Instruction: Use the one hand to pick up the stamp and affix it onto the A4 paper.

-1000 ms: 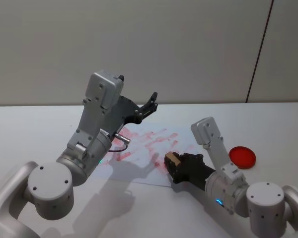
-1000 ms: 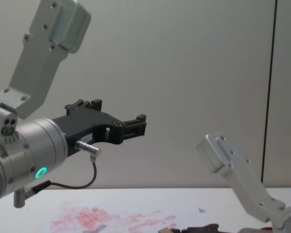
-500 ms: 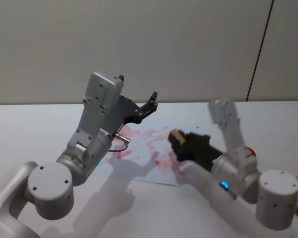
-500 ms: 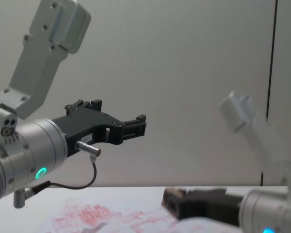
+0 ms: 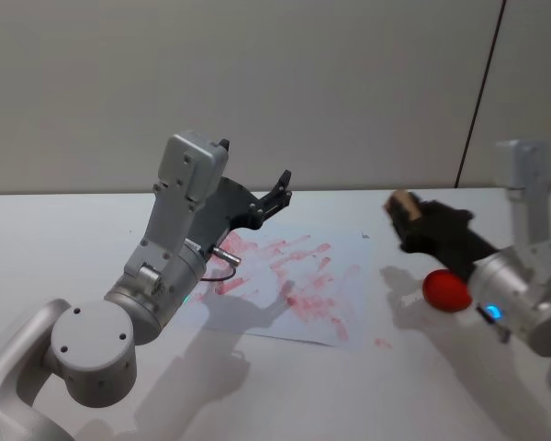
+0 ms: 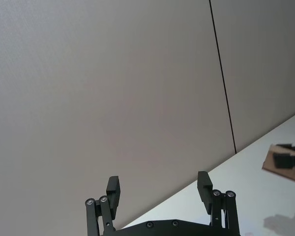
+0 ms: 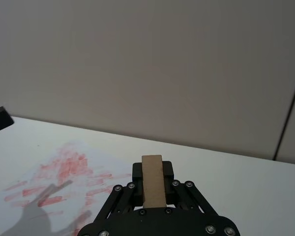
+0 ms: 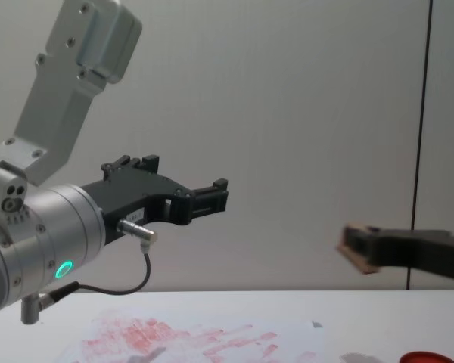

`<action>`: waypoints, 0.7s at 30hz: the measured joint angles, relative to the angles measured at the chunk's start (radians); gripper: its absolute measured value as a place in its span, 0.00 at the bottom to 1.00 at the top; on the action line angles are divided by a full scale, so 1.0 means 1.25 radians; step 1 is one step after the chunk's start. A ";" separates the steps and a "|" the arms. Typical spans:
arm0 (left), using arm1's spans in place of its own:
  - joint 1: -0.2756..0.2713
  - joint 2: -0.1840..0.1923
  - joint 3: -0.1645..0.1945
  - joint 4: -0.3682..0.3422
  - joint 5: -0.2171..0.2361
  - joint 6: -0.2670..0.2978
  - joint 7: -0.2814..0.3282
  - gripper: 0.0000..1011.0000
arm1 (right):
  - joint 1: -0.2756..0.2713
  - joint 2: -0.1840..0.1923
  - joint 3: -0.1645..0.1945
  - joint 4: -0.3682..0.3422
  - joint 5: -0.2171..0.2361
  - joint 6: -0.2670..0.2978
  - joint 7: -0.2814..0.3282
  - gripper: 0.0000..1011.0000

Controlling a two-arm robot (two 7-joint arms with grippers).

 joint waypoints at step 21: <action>0.000 0.000 0.000 0.000 0.000 0.000 0.000 0.99 | -0.052 0.075 0.050 -0.032 0.007 0.029 -0.028 0.22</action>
